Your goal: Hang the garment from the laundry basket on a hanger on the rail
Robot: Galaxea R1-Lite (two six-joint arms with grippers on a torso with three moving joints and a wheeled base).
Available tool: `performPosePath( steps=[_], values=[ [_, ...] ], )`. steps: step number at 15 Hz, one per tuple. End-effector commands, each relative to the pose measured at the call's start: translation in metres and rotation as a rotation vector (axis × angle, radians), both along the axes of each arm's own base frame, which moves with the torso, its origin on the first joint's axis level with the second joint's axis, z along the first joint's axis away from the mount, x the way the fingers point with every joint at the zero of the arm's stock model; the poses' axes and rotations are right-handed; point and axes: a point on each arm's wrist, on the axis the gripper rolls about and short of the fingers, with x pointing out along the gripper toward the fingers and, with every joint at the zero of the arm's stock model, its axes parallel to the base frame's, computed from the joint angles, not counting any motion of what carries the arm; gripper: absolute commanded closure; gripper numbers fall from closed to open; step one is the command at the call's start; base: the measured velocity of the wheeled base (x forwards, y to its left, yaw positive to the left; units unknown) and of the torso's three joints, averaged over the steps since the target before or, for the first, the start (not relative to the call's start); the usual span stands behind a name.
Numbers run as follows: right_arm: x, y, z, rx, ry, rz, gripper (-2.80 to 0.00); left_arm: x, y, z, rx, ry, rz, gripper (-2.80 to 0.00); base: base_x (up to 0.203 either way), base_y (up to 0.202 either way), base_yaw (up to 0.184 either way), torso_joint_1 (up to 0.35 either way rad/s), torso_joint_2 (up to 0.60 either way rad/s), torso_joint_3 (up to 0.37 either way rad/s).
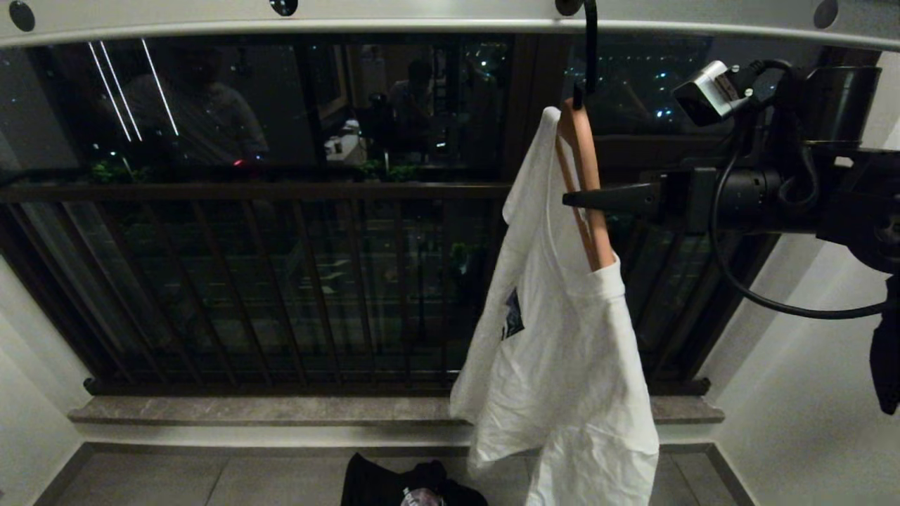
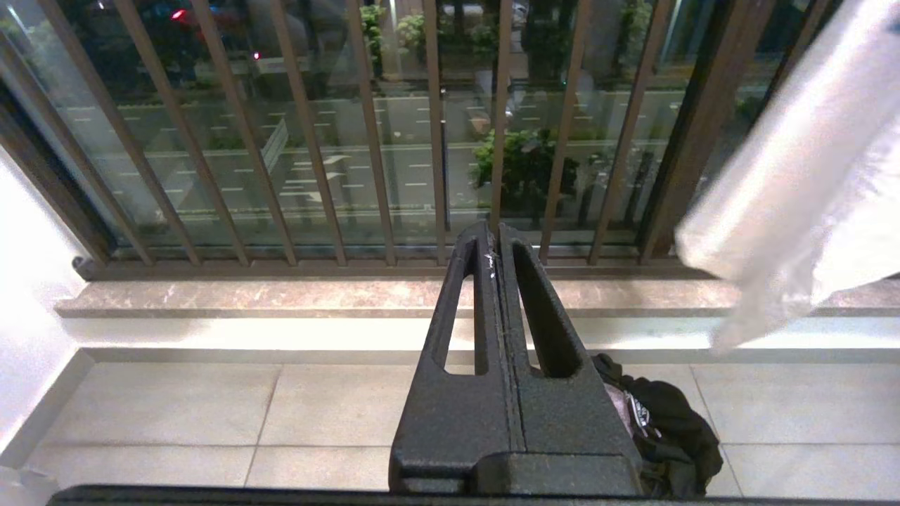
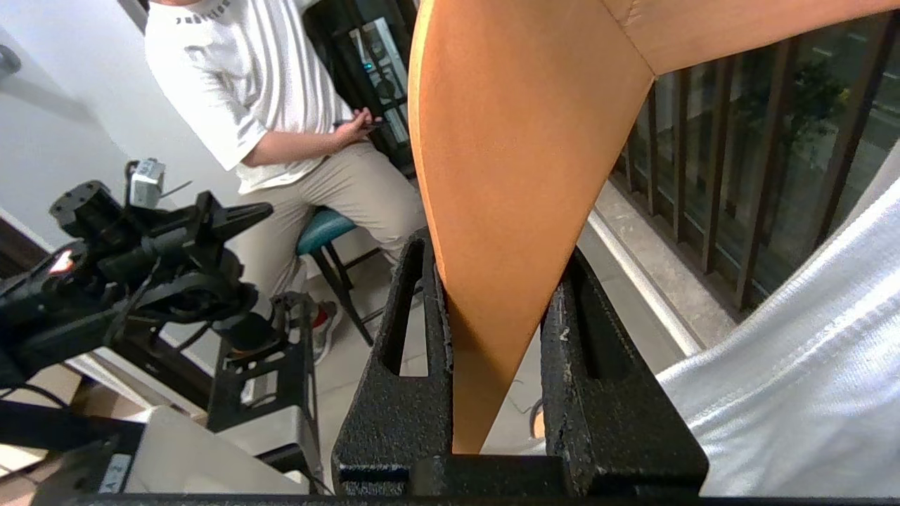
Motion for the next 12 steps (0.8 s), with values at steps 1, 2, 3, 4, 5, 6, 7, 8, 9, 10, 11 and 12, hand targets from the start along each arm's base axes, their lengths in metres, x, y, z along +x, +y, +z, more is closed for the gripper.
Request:
performPosePath(
  steps=[1, 2, 3, 4, 5, 6, 7, 8, 9, 10, 11, 12],
  values=[
    [0.006, -0.003, -0.003, 0.0, 0.007, -0.006, 0.0, 0.0, 0.0, 0.0, 0.0, 0.002, 0.0, 0.0, 0.0, 0.0, 0.0, 0.0, 0.0, 0.0],
    [0.008, -0.004, -0.004, -0.001, 0.007, -0.01, 0.0, 0.0, 0.0, 0.0, 0.0, 0.003, 0.0, 0.0, 0.0, 0.0, 0.0, 0.0, 0.0, 0.0],
    [0.009, -0.004, -0.004, 0.0, 0.008, -0.01, 0.0, 0.0, 0.0, 0.0, 0.0, 0.002, 0.0, 0.0, 0.0, 0.0, 0.0, 0.0, 0.0, 0.0],
    [0.009, -0.004, -0.005, -0.001, 0.008, -0.01, 0.0, 0.0, 0.0, 0.0, 0.001, 0.003, 0.0, 0.0, 0.0, 0.0, 0.0, 0.0, 0.0, 0.0],
    [0.01, -0.004, -0.006, -0.001, 0.011, -0.01, 0.0, 0.0, 0.0, 0.0, 0.001, 0.002, 0.0, 0.0, 0.0, 0.0, 0.0, 0.0, 0.0, 0.0],
    [0.012, -0.003, -0.007, -0.002, 0.011, -0.01, 0.0, 0.0, 0.0, 0.0, 0.001, 0.002, 0.0, 0.0, 0.0, 0.0, 0.0, 0.0, 0.0, 0.0],
    [0.014, -0.003, -0.007, -0.001, 0.008, -0.01, 0.0, 0.0, 0.0, 0.0, 0.001, 0.002, 0.0, 0.0, 0.0, 0.0, 0.0, 0.0, 0.0, 0.0],
    [0.016, -0.003, -0.008, -0.001, 0.01, -0.01, 0.0, 0.0, 0.0, 0.0, 0.001, 0.002, 0.0, 0.0, 0.0, 0.0, 0.0, 0.0, 0.0, 0.0],
    [0.017, -0.002, -0.008, -0.001, 0.01, -0.01, 0.0, 0.0, 0.0, 0.0, 0.001, 0.003, 0.0, 0.0, 0.0, 0.0, 0.0, 0.0, 0.0, 0.0],
    [0.017, -0.002, -0.009, -0.001, 0.011, -0.01, 0.0, 0.0, 0.0, 0.0, 0.001, 0.003, 0.0, 0.0, 0.0, 0.0, 0.0, 0.0, 0.0, 0.0],
    [0.018, -0.002, -0.01, -0.001, 0.01, -0.009, 0.0, 0.0, 0.0, 0.0, 0.001, 0.003, 0.0, 0.0, 0.0, 0.0, 0.0, 0.0, 0.0, 0.0],
    [0.019, -0.002, -0.01, -0.002, 0.013, -0.01, -0.48, 0.0, 0.0, 0.0, 0.001, 0.003, 0.0, 0.0, 0.0, 0.0, 0.0, 0.0, 0.0, 0.0]
  ],
)
